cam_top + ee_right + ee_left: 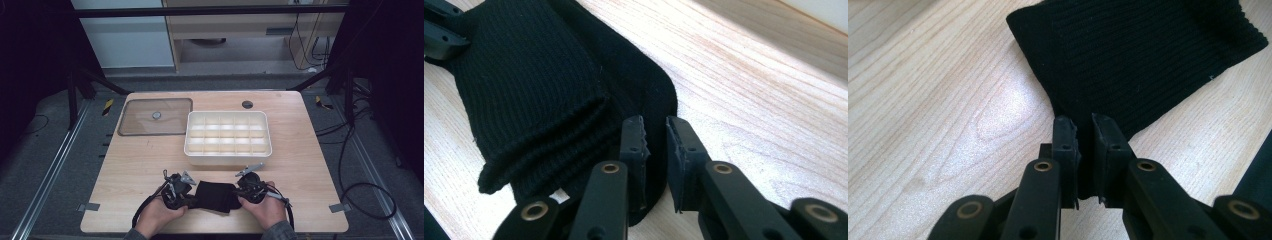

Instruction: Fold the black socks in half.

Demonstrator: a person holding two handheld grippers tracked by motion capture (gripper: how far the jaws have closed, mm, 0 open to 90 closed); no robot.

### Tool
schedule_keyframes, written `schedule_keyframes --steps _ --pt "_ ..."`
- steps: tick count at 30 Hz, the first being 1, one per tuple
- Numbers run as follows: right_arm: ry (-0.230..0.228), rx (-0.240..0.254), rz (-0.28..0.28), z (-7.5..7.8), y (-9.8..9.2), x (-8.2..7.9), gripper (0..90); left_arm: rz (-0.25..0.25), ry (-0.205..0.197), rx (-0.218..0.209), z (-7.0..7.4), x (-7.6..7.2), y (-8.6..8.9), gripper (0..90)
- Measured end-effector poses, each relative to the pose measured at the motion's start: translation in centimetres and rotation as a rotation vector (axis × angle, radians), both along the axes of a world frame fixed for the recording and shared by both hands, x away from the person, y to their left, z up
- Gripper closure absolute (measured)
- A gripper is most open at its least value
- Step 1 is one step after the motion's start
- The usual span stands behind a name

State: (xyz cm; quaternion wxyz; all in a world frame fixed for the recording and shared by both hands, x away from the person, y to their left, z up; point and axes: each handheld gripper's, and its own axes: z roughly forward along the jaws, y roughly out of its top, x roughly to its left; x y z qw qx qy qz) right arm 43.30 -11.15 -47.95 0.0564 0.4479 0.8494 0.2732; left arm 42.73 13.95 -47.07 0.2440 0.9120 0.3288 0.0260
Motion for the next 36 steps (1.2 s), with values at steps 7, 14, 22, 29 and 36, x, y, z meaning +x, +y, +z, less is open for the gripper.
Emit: schedule_keyframes --steps 7,14,22,29,36 --pt "-0.008 0.004 0.006 0.0 0.1 0.0 80.6 0.003 -0.002 -0.003 0.3 0.1 0.2 81.6" --pt "-0.017 -0.005 0.019 0.6 0.4 0.1 80.9 -0.009 -0.001 0.018 0.8 0.3 0.1 81.9" --pt "-0.021 -0.008 0.024 1.1 0.7 0.4 80.9 -0.003 -0.009 0.011 1.3 0.6 0.4 82.0" --pt "-0.028 -0.006 0.026 1.4 1.1 0.4 80.9 -0.002 -0.033 -0.001 2.4 0.6 0.6 82.1" --pt "-0.035 -0.005 0.03 1.7 1.3 0.5 80.9 -0.009 -0.048 0.002 3.1 0.6 0.4 82.2"
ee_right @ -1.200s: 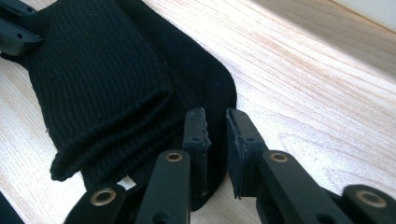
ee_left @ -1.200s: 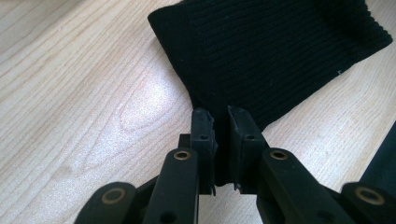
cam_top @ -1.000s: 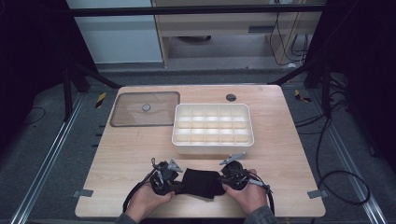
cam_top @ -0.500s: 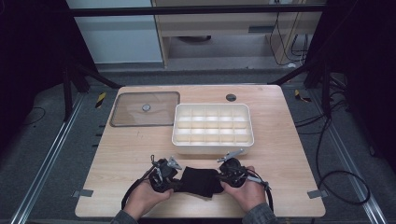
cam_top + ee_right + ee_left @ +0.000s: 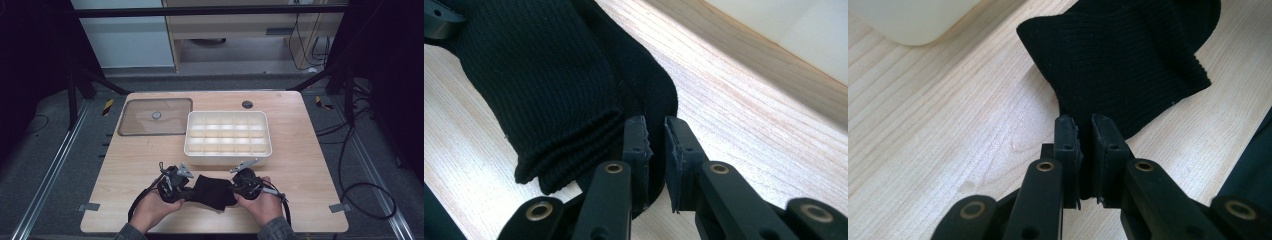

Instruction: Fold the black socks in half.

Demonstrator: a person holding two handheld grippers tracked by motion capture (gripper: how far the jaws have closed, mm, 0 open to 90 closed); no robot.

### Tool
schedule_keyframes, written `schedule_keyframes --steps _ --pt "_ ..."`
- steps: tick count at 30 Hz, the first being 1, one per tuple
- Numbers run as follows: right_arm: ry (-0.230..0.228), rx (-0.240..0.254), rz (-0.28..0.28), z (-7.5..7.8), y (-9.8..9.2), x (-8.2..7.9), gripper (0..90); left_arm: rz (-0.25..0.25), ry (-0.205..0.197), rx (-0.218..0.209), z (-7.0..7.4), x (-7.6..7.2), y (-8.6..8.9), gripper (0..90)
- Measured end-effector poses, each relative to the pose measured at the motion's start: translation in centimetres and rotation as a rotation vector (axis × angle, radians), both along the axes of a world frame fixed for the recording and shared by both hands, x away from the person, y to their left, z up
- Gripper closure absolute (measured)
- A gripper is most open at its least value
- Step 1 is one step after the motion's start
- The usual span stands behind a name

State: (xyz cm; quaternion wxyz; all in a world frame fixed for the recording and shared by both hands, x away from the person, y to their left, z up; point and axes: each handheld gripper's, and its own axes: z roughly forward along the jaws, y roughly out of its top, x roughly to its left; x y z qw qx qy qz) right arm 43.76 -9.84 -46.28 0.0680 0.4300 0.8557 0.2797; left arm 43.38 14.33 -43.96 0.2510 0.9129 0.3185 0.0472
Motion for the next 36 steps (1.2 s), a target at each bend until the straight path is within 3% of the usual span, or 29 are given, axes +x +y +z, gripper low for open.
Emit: schedule_keyframes --steps 22,36 --pt "0.0 0.003 0.003 0.0 0.6 0.0 80.8 -0.025 -0.023 -0.01 1.4 0.1 -0.8 82.2" --pt "0.005 0.009 0.011 -0.2 1.0 -0.2 80.7 -0.015 -0.027 -0.007 1.5 0.4 -0.2 82.2"
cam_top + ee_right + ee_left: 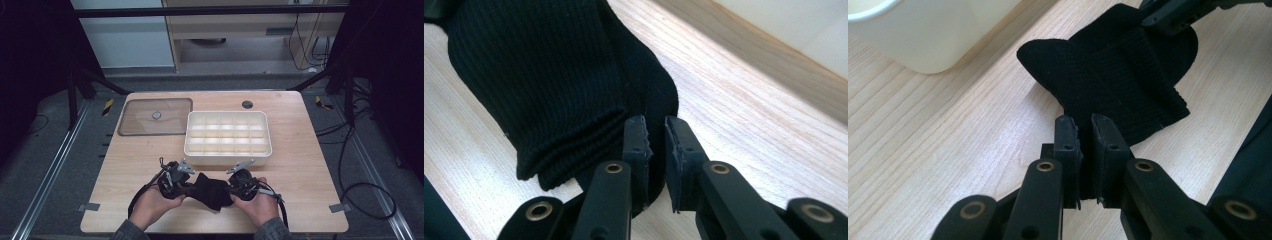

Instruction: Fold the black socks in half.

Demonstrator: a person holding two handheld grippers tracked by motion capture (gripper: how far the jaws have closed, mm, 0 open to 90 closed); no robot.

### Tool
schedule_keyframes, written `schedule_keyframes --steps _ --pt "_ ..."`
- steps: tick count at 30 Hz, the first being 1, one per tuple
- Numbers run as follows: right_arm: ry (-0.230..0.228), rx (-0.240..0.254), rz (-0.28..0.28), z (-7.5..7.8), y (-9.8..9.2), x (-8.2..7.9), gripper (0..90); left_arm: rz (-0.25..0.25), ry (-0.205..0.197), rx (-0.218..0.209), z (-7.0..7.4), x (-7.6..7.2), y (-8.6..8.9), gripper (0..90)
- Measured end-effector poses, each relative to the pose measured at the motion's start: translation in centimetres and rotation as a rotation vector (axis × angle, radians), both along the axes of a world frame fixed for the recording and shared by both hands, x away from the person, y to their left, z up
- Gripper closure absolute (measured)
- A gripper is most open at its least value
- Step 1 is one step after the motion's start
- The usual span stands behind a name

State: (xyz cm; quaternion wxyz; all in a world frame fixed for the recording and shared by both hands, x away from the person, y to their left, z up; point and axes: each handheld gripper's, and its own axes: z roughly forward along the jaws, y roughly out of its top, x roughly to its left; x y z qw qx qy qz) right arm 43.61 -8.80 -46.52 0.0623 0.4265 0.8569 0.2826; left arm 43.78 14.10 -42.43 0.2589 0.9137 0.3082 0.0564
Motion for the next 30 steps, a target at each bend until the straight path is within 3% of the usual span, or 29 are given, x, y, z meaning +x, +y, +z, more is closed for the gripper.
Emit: schedule_keyframes --steps 13,30 --pt "-0.005 0.012 0.012 -0.3 0.8 -0.3 80.4 -0.003 -0.002 -0.013 0.6 0.1 0.0 82.2" --pt "-0.002 0.012 0.024 -0.5 2.4 -0.3 79.4 -0.003 0.001 0.016 0.9 1.2 0.6 82.2"
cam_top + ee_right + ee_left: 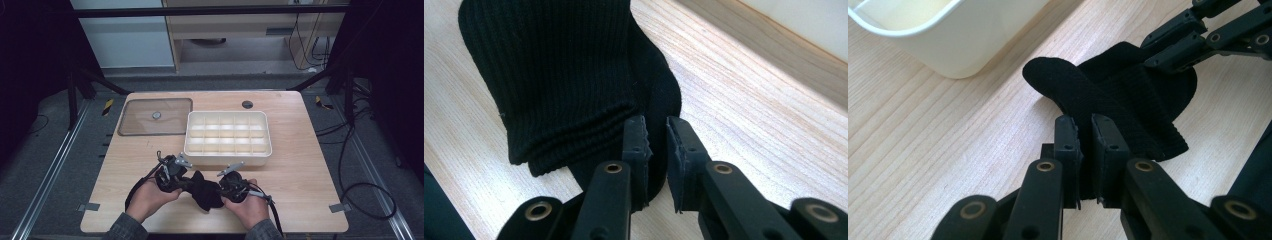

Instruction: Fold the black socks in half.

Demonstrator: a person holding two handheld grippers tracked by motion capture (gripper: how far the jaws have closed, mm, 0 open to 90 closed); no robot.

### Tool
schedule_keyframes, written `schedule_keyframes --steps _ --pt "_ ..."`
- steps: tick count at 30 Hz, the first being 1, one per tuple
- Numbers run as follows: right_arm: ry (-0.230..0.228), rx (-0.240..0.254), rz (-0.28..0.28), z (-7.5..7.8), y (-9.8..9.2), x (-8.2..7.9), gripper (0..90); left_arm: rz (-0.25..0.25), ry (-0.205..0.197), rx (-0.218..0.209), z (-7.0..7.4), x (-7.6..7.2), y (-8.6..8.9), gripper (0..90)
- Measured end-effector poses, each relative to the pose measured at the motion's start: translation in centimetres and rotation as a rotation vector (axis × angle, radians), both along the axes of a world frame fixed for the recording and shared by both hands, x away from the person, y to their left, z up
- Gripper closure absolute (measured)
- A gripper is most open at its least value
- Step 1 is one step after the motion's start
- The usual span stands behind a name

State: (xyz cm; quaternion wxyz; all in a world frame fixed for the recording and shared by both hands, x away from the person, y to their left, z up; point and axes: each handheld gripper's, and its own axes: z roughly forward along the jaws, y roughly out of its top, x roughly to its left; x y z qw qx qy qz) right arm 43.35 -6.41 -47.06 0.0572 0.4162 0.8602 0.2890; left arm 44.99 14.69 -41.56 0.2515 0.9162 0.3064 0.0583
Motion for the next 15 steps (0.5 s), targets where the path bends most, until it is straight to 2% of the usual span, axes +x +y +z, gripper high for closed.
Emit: schedule_keyframes --steps 8,15 --pt "0.001 0.0 0.0 -0.2 -0.2 -0.1 77.8 -0.034 -0.002 -0.034 0.2 -0.7 -1.1 82.2" --pt "0.009 0.006 -0.009 -0.4 -0.5 -0.2 78.0 -0.066 0.0 -0.022 0.1 -1.1 -2.4 82.1"
